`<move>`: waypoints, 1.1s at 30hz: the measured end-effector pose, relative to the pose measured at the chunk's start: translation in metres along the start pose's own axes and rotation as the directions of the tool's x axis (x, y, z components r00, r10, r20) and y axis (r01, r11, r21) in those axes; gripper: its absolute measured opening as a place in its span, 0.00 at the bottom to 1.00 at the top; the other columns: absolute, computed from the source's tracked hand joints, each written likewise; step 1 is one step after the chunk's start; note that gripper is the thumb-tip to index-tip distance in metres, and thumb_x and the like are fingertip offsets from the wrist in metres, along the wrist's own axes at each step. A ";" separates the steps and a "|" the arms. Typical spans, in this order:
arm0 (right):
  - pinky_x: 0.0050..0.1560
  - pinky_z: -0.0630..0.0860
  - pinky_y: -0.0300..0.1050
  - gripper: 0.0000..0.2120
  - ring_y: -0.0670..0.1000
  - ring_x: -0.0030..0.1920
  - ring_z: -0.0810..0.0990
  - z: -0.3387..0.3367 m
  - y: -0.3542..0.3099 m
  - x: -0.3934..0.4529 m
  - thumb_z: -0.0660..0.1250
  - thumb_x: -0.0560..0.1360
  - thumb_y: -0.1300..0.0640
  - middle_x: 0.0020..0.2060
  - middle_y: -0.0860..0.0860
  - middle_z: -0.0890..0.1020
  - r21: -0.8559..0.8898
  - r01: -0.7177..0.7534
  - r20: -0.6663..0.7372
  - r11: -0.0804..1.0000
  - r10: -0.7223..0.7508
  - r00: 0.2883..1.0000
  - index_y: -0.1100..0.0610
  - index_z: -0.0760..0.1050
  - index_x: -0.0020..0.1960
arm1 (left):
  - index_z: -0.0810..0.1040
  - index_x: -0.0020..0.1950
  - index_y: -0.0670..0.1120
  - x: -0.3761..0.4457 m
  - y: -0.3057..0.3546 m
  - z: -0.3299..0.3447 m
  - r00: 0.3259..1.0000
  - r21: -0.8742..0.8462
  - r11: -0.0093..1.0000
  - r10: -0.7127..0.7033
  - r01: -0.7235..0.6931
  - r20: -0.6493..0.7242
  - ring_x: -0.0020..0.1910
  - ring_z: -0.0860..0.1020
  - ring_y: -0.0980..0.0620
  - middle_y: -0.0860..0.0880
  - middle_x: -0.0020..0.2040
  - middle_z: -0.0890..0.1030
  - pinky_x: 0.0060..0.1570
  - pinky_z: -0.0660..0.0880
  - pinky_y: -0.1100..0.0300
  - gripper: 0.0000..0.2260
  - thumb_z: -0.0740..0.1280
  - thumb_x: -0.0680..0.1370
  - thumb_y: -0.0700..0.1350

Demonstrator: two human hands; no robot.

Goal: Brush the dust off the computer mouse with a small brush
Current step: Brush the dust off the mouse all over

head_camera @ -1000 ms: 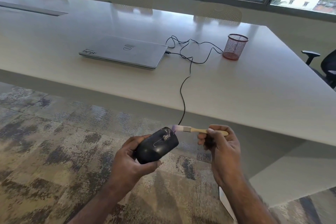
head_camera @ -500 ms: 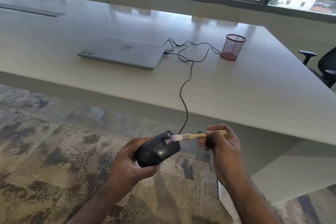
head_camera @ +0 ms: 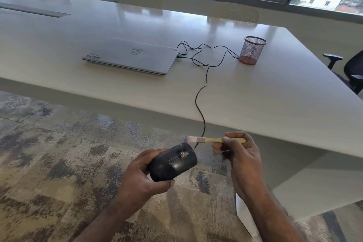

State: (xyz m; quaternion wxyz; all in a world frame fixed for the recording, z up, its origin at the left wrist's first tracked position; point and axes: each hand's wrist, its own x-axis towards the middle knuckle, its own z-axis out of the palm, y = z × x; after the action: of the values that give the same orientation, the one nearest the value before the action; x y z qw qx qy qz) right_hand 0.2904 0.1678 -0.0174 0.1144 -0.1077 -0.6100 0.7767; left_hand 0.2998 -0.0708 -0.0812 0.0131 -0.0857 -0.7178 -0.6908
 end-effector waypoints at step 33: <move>0.32 0.76 0.46 0.03 0.51 0.29 0.77 0.005 -0.003 0.004 0.65 0.70 0.66 0.28 0.54 0.78 -0.217 0.262 0.203 0.940 -0.219 0.954 0.60 0.76 0.41 | 0.86 0.56 0.65 0.010 -0.018 0.000 0.999 0.094 0.995 -0.017 0.021 -0.040 0.53 0.85 0.53 0.56 0.55 0.84 0.53 0.85 0.49 0.29 0.81 0.57 0.47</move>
State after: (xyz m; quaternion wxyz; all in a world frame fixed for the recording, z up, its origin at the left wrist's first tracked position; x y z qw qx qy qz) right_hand 0.2850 0.1646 -0.0137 0.1404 0.0239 -0.7162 0.6832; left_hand 0.2874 -0.0706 -0.0977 0.0247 -0.0643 -0.7502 -0.6576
